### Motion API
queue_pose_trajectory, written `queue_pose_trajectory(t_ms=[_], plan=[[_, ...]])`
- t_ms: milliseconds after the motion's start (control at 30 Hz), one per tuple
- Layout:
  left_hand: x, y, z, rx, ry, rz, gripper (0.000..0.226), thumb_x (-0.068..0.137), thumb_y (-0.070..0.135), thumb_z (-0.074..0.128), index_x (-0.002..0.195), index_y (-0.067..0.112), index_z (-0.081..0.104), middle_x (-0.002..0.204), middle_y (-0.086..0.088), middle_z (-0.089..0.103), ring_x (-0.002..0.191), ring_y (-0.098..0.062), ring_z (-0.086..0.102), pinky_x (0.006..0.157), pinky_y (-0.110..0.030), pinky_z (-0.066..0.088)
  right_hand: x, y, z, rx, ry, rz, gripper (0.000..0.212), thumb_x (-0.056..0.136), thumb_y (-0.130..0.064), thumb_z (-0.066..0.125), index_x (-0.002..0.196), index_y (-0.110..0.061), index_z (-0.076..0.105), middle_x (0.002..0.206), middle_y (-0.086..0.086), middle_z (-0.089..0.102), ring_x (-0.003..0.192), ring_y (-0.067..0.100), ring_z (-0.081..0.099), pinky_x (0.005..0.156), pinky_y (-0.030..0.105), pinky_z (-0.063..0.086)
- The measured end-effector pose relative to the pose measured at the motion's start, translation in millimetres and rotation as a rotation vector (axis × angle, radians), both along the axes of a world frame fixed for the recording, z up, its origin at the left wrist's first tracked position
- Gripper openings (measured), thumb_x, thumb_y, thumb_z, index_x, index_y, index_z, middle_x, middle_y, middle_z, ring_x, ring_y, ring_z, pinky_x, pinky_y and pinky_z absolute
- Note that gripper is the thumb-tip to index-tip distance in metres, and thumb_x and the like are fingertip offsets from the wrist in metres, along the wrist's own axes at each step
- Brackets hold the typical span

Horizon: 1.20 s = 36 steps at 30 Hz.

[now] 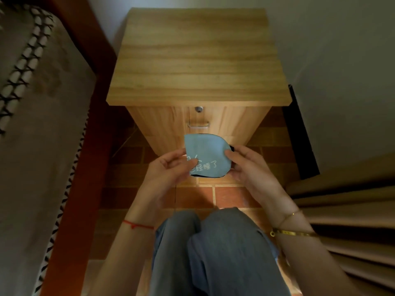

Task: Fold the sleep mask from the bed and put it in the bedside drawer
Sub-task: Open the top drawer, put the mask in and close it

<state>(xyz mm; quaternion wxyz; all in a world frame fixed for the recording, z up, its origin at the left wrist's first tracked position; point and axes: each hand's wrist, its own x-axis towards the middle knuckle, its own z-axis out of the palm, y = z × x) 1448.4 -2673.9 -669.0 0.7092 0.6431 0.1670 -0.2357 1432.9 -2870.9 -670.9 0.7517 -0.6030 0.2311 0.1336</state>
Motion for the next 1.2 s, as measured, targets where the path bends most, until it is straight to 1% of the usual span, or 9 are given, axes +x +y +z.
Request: queue_pose_trajectory(t_ms=[133,233,400,533,667,800,900,1033,1200], plan=[[4,-1,-21,-0.008,-0.033,-0.026,0.033,0.077,0.018,0.075,0.110,0.018,0.068,0.095,-0.001,0.078,0.089,-0.013,0.074,0.074,-0.024,0.059,-2,-3,-17,0.036,-0.040,-0.015,0.024,0.092,-0.015,0.058,0.113,-0.007,0.065,0.114,0.015,0.070,0.106,0.027,0.067,0.086,0.037,0.055],[13,-7,-35,-0.067,-0.012,-0.035,0.032,0.088,0.028,0.064,0.116,0.013,0.067,0.105,-0.005,0.076,0.097,-0.016,0.072,0.082,-0.027,0.059,-4,-4,-23,0.055,-0.044,-0.080,0.020,0.092,-0.012,0.057,0.109,-0.006,0.066,0.114,0.018,0.069,0.108,0.030,0.066,0.081,0.033,0.057],[53,-24,-60,-0.094,0.026,0.012,0.035,0.092,0.037,0.058,0.120,0.017,0.060,0.113,0.003,0.070,0.091,-0.008,0.071,0.067,-0.020,0.057,-7,-10,-23,0.025,-0.057,-0.123,0.018,0.094,-0.015,0.056,0.107,-0.008,0.066,0.107,0.011,0.072,0.102,0.024,0.069,0.073,0.027,0.056],[91,-40,-80,-0.132,0.143,0.052,0.040,0.094,0.037,0.053,0.126,0.014,0.053,0.127,-0.001,0.059,0.111,-0.015,0.060,0.080,-0.027,0.050,-8,-13,-26,0.015,-0.063,-0.153,0.021,0.094,-0.015,0.055,0.112,-0.007,0.064,0.103,0.008,0.072,0.096,0.020,0.070,0.072,0.026,0.056],[109,-45,-92,-0.199,0.225,0.108,0.029,0.098,0.032,0.046,0.119,0.013,0.051,0.129,-0.004,0.056,0.109,-0.017,0.055,0.090,-0.032,0.046,-8,-10,-30,0.030,-0.069,-0.191,0.015,0.094,-0.013,0.055,0.105,-0.010,0.065,0.099,0.006,0.072,0.092,0.018,0.070,0.071,0.026,0.055],[117,-44,-96,-0.268,0.208,0.167,0.036,0.099,0.029,0.046,0.130,0.012,0.053,0.133,-0.004,0.057,0.109,-0.014,0.053,0.093,-0.028,0.042,-5,-6,-34,0.068,-0.066,-0.228,0.012,0.094,-0.012,0.055,0.102,-0.010,0.064,0.098,0.006,0.072,0.091,0.018,0.071,0.067,0.023,0.057],[120,-44,-94,-0.323,0.218,0.183,0.028,0.098,0.025,0.048,0.121,0.012,0.058,0.118,-0.003,0.064,0.110,-0.016,0.054,0.098,-0.029,0.044,-4,-3,-36,0.082,-0.065,-0.234,0.014,0.094,-0.012,0.055,0.104,-0.010,0.064,0.101,0.007,0.072,0.095,0.019,0.070,0.069,0.024,0.057],[120,-48,-92,-0.298,0.218,0.171,0.019,0.100,0.026,0.044,0.090,0.018,0.058,0.091,0.004,0.064,0.107,-0.013,0.055,0.099,-0.026,0.042,-4,-2,-36,0.083,-0.069,-0.235,0.013,0.094,-0.012,0.055,0.102,-0.010,0.065,0.099,0.008,0.072,0.093,0.019,0.071,0.070,0.024,0.058],[120,-49,-92,-0.240,0.208,0.180,0.016,0.099,0.025,0.048,0.092,0.015,0.058,0.088,0.004,0.062,0.102,-0.009,0.056,0.087,-0.021,0.047,-9,-5,-33,0.074,-0.065,-0.236,0.013,0.094,-0.012,0.055,0.102,-0.009,0.065,0.102,0.010,0.071,0.095,0.020,0.070,0.071,0.026,0.059]])
